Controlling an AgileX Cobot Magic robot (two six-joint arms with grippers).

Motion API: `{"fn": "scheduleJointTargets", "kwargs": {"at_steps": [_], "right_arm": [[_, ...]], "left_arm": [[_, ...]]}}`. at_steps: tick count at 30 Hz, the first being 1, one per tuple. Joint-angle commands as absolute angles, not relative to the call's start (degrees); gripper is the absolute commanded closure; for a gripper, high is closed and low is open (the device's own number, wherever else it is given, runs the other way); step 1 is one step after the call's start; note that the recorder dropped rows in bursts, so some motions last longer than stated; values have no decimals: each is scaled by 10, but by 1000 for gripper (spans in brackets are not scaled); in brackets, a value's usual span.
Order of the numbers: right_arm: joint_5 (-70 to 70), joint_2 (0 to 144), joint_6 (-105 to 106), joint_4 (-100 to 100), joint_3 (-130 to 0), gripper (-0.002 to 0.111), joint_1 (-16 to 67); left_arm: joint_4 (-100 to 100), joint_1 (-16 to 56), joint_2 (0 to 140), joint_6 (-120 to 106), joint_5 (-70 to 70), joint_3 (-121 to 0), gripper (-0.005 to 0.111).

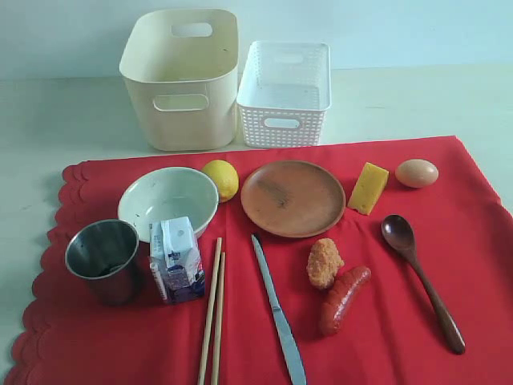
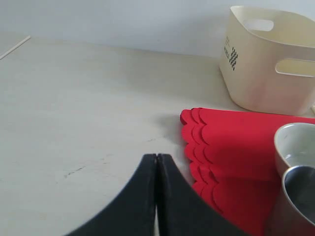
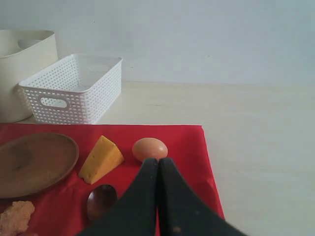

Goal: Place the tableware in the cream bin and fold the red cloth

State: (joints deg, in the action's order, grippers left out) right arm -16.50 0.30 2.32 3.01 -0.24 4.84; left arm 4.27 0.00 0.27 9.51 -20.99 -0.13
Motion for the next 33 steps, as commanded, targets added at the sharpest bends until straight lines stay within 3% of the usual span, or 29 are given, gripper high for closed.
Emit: {"fn": "scheduleJointTargets", "kwargs": {"at_steps": [1,17,33], "right_arm": [[-162,0,23,28,0,108,49],[-158,72,23,30,-3,108,49],[-166,233,23,30,-181,108,49]], "left_arm": [[44,0,0,94,-204,0,107],[44,0,0,94,-204,0,107],[44,0,0,94,-204,0,107]]}}
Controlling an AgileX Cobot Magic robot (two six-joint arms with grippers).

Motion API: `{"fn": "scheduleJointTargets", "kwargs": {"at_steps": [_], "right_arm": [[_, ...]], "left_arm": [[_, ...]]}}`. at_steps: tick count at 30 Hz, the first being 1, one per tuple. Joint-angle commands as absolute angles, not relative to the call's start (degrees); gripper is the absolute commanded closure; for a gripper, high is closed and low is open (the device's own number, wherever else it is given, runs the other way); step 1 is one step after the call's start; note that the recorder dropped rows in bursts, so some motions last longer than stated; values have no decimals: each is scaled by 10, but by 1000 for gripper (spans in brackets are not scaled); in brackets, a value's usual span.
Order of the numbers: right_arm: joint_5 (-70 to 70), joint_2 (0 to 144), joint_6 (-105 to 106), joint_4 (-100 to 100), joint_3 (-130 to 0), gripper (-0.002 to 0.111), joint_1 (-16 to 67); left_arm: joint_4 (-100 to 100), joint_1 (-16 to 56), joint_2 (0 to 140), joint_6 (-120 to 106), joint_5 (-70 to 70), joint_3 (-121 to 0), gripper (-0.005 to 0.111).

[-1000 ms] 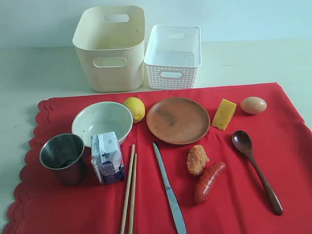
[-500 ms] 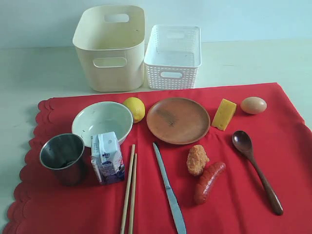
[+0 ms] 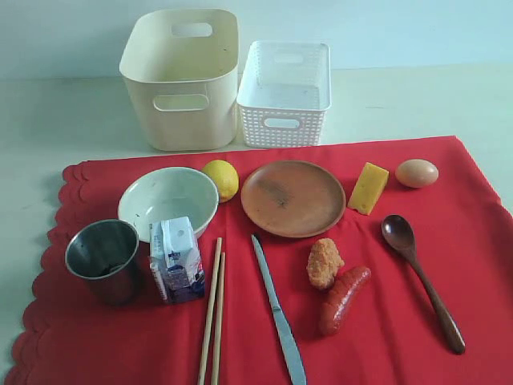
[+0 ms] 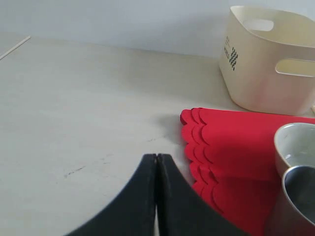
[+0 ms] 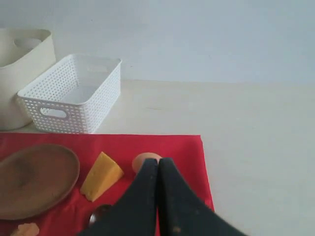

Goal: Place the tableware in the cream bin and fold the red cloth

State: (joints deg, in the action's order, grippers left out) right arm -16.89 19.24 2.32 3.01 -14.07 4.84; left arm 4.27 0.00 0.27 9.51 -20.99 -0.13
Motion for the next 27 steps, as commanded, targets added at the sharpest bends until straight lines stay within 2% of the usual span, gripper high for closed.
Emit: {"fn": "scheduleJointTargets", "kwargs": {"at_steps": [1,13,27], "right_arm": [[-166,244,23,30,-191,108,49],[-166,382,23,30,-305,108,49],[-158,386,10,29,-307,108,49]], "left_arm": [[44,0,0,94,-204,0,107],[44,0,0,94,-204,0,107],[44,0,0,94,-204,0,107]]}}
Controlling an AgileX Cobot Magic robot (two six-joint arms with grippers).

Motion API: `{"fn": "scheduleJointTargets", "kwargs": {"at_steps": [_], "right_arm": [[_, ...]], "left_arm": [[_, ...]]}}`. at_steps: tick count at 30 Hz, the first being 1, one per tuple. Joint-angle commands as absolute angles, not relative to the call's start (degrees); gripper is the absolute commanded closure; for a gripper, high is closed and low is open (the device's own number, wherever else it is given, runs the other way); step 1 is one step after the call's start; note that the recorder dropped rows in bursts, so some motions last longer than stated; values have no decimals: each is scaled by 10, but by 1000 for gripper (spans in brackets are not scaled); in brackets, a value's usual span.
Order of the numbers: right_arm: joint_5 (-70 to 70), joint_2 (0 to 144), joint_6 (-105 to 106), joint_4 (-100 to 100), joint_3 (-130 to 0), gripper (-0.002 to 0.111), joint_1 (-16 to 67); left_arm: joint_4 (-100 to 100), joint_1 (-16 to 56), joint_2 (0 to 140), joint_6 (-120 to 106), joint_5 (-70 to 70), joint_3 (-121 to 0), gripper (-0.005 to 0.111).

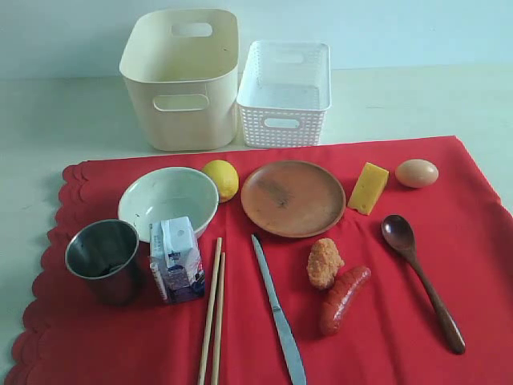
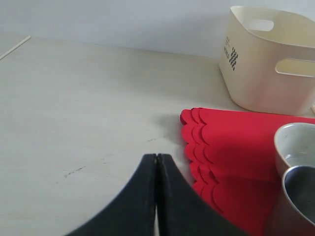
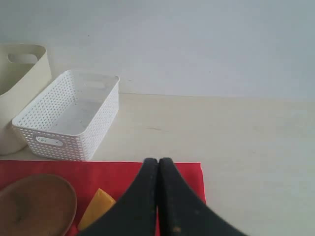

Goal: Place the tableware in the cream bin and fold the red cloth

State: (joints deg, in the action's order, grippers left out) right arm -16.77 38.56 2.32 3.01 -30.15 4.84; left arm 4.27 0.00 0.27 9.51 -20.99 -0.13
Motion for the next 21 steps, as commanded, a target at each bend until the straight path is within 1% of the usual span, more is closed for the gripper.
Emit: {"fn": "scheduleJointTargets", "kwargs": {"at_steps": [1,7,14,17,21], "right_arm": [[-158,386,10,29,-307,108,49],[-169,404,-16,30,-307,108,49],[-213,557,-16,30,-358,108,49],[-224,625,23,30,-379,108,49],[-256,684,36,28,-412,108,49]], "left_arm": [[44,0,0,94,-204,0,107],[44,0,0,94,-204,0,107],[44,0,0,94,-204,0,107],[44,0,0,94,-204,0,107],[44,0,0,94,-204,0,107]]}}
